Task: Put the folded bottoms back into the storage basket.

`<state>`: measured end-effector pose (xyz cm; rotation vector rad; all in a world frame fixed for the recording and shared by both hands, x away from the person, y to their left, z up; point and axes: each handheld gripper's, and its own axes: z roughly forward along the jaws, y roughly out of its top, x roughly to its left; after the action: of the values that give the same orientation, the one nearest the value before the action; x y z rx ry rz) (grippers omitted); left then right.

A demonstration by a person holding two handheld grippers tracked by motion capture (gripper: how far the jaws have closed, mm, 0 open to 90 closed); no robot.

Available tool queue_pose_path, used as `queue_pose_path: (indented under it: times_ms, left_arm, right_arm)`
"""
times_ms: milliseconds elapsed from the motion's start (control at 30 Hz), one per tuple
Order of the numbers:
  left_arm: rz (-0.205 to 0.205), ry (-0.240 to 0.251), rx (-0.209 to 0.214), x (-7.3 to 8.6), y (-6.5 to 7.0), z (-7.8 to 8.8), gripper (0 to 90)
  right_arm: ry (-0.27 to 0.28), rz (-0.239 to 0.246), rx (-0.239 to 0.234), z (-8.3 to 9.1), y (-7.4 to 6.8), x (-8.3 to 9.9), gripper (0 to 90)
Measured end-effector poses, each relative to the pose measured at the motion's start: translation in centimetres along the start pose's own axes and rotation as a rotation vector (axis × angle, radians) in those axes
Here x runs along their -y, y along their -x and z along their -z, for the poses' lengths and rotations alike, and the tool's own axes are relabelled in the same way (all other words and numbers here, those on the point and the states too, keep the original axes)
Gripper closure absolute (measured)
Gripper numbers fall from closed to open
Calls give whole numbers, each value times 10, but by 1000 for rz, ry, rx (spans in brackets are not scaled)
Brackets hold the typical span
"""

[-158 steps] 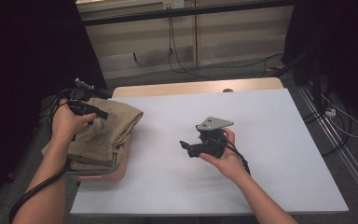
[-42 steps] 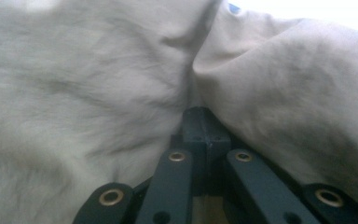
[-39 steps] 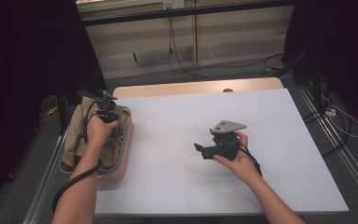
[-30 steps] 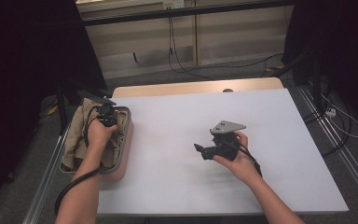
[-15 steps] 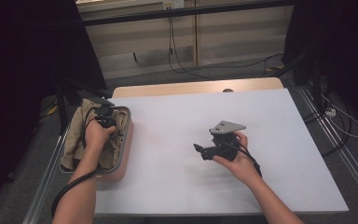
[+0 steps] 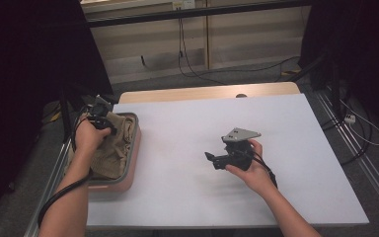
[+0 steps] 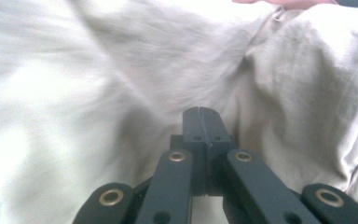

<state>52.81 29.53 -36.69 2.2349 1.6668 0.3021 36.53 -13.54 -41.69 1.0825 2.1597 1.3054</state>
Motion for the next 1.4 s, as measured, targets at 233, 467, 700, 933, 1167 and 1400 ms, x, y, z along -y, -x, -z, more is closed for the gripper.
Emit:
queue_pose_path:
  times_ms: [233,467,700,933,1167,1400]
  left_arm:
    - [-14,24,-49,-4,-11,19,900]
    - [-26,22,-89,0,-22,16,900]
    - [4,22,-97,12,-34,-10,900]
    - [5,9,-112,18,-37,-25,900]
    - [23,-30,-87,26,-36,-41,900]
    - [36,-42,-75,32,-34,-38,900]
  right_arm:
    - [4,-6,-1,1,1,0,177]
    - [7,-8,-2,2,1,0,177]
    - [7,-10,-5,0,0,0,176]
    - [6,-12,-5,-1,0,0,177]
    - [5,-8,-5,-1,-1,-1,176]
    - [10,-3,-7,0,-2,-1,176]
